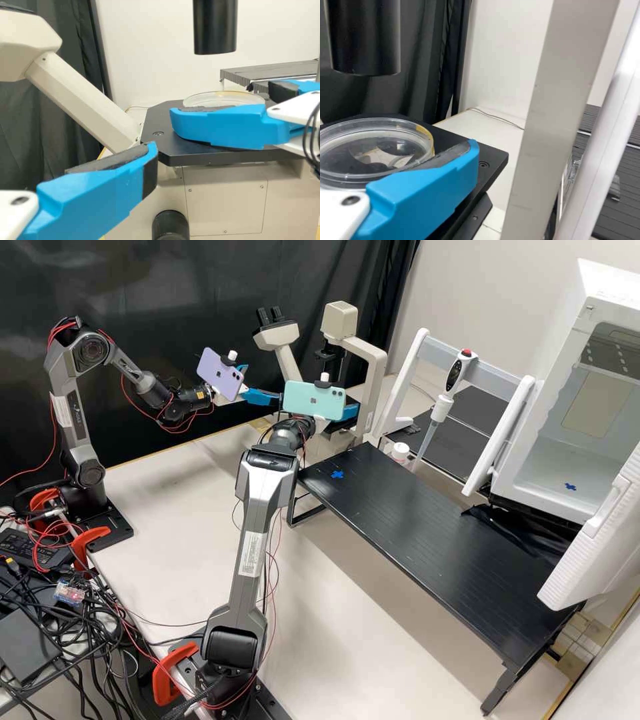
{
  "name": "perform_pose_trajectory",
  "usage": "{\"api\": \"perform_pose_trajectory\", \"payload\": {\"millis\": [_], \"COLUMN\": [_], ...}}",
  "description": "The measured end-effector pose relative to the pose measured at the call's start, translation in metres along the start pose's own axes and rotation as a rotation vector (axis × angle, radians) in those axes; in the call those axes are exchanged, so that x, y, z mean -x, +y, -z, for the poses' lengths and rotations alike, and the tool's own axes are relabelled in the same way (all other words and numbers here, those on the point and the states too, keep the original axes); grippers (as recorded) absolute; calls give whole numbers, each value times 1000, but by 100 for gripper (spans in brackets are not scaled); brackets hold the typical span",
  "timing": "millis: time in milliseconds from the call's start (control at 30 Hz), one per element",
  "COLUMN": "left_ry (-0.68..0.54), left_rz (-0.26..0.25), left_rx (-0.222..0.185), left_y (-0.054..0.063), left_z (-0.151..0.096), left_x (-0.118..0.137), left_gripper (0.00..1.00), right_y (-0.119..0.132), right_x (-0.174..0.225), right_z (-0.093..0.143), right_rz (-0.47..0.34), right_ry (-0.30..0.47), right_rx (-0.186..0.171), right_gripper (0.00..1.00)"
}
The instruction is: Move the petri dish to the bench
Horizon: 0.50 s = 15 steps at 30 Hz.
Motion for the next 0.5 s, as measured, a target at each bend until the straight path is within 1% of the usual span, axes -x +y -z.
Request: {"api": "perform_pose_trajectory", "payload": {"millis": [167,500], "left_ry": [0,0], "left_rz": [0,0], "left_rx": [0,0], "left_y": [0,0], "left_z": [0,0], "left_x": [0,0], "left_gripper": [100,100], "right_y": [1,-1], "right_x": [0,1], "right_z": [-1,-3], "right_rz": [-15,-10], "right_ry": [-7,-12], "right_rx": [3,5], "right_gripper": [0,0]}}
